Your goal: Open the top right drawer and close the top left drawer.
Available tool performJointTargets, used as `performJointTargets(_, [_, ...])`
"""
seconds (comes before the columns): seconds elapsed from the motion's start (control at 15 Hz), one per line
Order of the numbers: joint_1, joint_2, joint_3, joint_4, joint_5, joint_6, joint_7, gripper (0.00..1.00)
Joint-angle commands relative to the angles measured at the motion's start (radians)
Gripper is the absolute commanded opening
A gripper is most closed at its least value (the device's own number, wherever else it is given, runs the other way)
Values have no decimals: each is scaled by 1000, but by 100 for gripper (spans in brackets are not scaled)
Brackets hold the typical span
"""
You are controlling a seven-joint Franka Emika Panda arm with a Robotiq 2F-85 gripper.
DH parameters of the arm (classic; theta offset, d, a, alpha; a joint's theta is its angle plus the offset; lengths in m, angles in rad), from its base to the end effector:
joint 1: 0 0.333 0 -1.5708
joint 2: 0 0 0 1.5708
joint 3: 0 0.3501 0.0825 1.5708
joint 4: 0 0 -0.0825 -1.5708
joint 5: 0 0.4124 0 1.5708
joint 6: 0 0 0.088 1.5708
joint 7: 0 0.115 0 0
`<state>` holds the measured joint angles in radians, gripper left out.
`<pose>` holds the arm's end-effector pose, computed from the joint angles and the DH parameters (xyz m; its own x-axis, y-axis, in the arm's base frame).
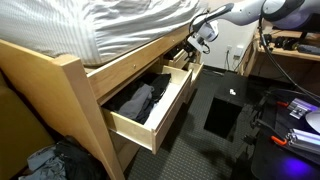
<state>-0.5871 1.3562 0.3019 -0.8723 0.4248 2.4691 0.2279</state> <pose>0.7795 -0.3538 0.0702 0.4705 -0.8814 -0.0428 -0.7272 -0.3598 -0.5846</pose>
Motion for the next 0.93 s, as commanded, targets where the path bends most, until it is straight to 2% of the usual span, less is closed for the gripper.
performJointTargets(0.0, [0,9,10,14,1,-3,0,100])
performJointTargets(0.27, [0,26,18,36,2,-5,0,100])
performJointTargets(0.47, [74,82,-31,124,-42,-63,106,100])
performJointTargets(0.53, [121,104,-84,169,3,-73,125,100])
performJointTargets(0.73, [195,149,-138,243,8,-35,248,100])
performJointTargets(0.8, [149,96,-91,145,-8,-35,183,100])
performJointTargets(0.87, [186,110,-136,178,22,-41,211,100])
